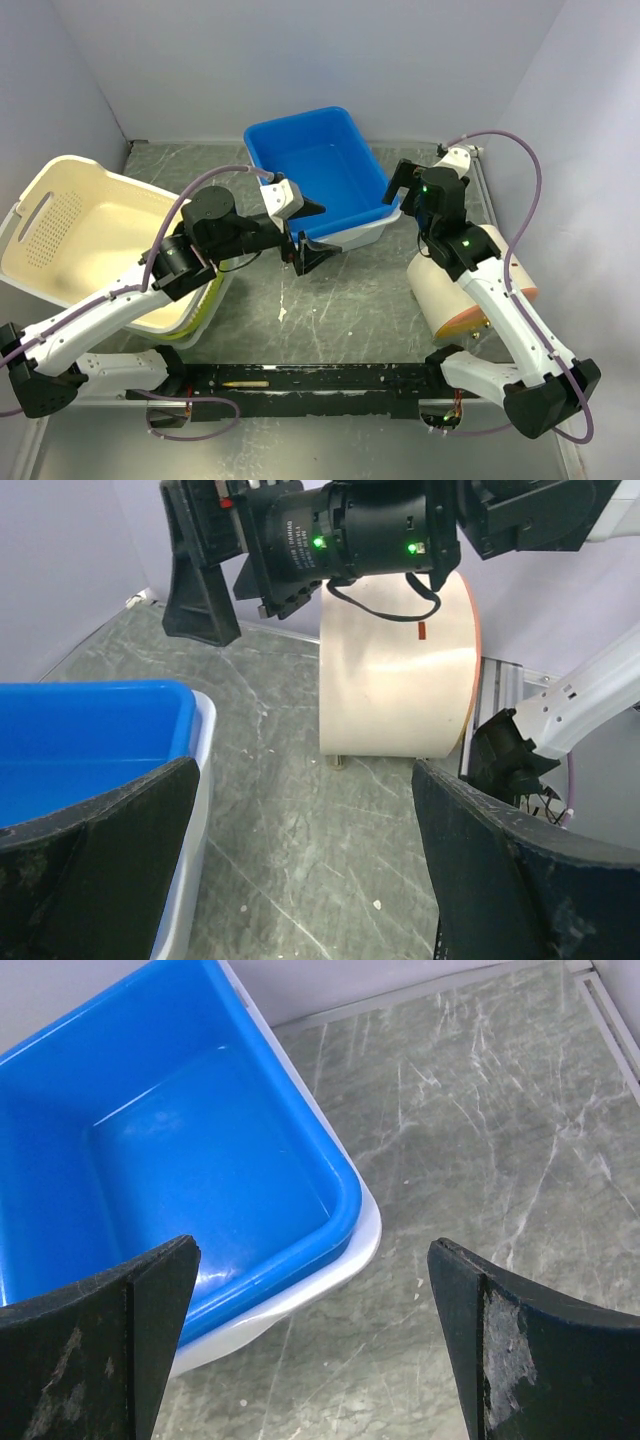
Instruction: Turn the large container upside down
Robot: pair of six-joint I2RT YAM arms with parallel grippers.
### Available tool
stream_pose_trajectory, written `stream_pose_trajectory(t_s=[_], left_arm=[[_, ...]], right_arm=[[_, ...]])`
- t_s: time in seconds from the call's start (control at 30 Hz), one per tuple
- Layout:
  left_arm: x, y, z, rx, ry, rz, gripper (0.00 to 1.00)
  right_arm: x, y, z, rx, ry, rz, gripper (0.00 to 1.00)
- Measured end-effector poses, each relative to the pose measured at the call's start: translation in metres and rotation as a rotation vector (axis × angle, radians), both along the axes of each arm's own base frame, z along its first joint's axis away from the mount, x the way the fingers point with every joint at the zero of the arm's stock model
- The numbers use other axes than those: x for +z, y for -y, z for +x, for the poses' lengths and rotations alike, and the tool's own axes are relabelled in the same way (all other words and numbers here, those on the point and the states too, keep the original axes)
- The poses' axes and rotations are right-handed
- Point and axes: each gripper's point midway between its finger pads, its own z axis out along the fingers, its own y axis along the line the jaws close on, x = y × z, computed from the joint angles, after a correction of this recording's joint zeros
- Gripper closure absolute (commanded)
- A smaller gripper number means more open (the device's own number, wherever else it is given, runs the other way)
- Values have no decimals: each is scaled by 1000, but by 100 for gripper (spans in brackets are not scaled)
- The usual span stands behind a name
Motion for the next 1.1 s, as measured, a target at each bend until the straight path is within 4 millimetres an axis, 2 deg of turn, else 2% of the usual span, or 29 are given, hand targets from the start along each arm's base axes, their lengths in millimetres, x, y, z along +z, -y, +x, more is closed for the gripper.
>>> stream_pose_trajectory(t_s=[0.2, 0.33, 0.43, 0.5, 0.57, 0.73, 0.8, 0.87, 1.0, 1.1], left_arm=[[7, 9, -9, -24, 4, -5, 1], [31, 6, -7, 3, 21, -30, 0], [57, -3, 0, 67, 37, -58, 0], [72, -12, 7, 132, 43, -75, 1], [89, -29, 21, 256, 34, -89, 0], [115, -84, 53, 592, -17, -132, 0], [113, -99, 57, 670, -41, -138, 0], [108, -111, 59, 722, -65, -137, 0], [95, -127, 55, 767, -99, -136, 0], [92, -135, 52, 786, -125, -144, 0]], right_arm=[[0, -2, 1, 18, 6, -14, 0], [1, -12, 1, 89, 9, -27, 0], [2, -34, 3, 212, 14, -20, 0], [2, -53, 6, 285, 5, -14, 0], [4, -82, 11, 364, -8, -11, 0], [-7, -177, 15, 558, -59, -44, 2], [-21, -211, 17, 612, -93, -67, 1], [-38, -234, 22, 642, -138, -89, 5], [-64, -269, 43, 662, -201, -122, 20], [-84, -291, 60, 666, -233, -136, 27]])
